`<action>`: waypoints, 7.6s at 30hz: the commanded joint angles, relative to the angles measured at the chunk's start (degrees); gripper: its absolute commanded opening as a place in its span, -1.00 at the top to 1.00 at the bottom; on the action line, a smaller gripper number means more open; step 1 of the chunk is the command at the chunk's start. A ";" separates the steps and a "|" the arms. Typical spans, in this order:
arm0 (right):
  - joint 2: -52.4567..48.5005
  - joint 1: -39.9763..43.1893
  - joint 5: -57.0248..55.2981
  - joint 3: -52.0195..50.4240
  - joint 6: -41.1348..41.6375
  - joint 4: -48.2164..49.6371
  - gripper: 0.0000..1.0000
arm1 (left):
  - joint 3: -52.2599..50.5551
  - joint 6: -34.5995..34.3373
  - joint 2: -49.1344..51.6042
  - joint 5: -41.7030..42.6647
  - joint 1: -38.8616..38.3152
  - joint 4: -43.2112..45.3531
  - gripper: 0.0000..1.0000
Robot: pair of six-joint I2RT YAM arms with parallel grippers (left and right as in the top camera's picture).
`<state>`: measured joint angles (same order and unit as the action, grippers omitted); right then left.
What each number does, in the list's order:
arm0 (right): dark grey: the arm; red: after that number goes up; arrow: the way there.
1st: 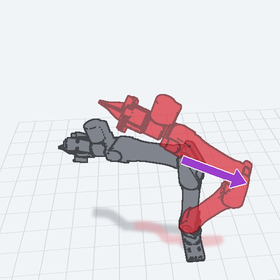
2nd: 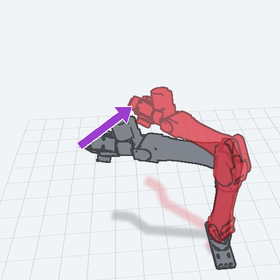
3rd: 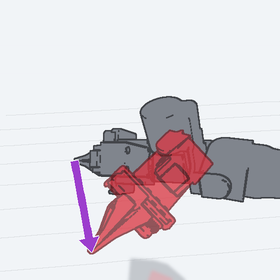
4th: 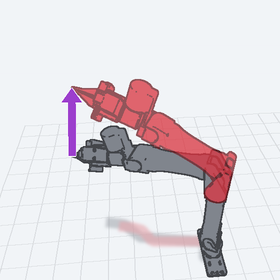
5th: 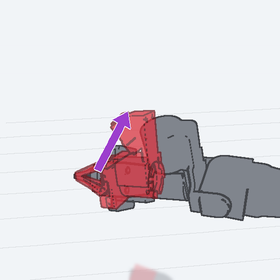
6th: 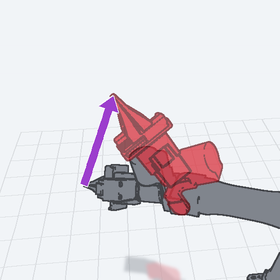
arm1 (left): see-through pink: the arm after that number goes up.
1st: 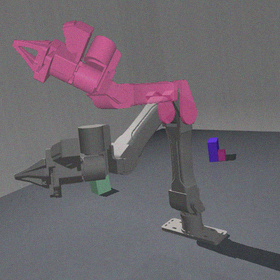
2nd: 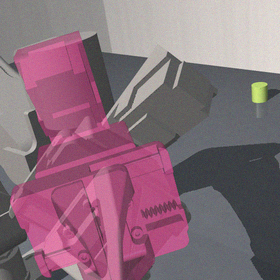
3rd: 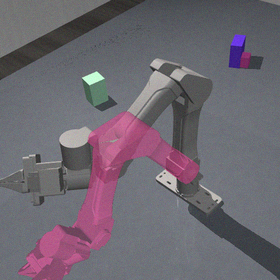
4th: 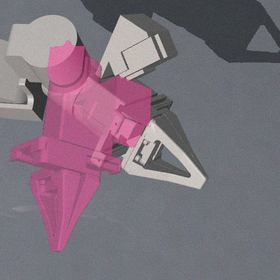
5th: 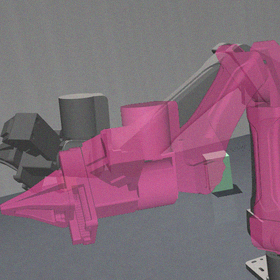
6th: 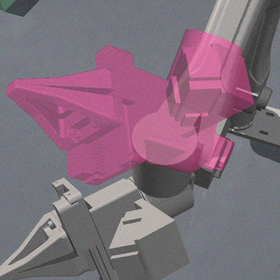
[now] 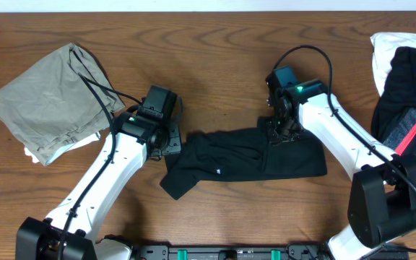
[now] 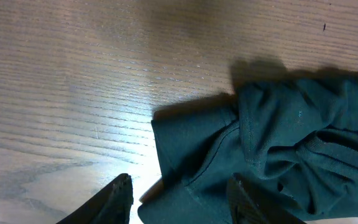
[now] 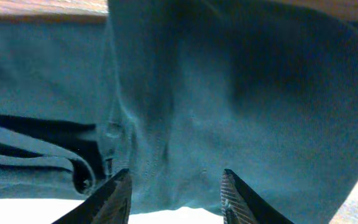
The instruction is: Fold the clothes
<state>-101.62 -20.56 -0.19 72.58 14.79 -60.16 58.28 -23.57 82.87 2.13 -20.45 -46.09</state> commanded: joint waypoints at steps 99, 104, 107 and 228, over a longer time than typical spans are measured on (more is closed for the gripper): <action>0.24 10.43 -0.87 -17.64 -3.28 15.56 0.00 | -7.50 -9.55 12.61 5.53 4.28 15.58 0.88; 0.24 10.43 -0.87 -17.64 -3.30 15.56 0.00 | -7.50 -11.98 12.61 3.58 8.68 15.61 0.88; 0.24 10.43 -0.87 -17.64 -3.30 15.58 0.00 | -7.50 -15.41 12.61 3.61 12.55 15.63 0.88; 17.29 14.58 -1.31 -4.31 -5.66 3.23 -0.36 | -15.45 3.15 -7.48 20.79 34.25 18.82 0.88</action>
<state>-85.80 -8.47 -0.45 67.77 9.98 -55.96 40.29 -24.34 76.82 23.99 10.98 -26.46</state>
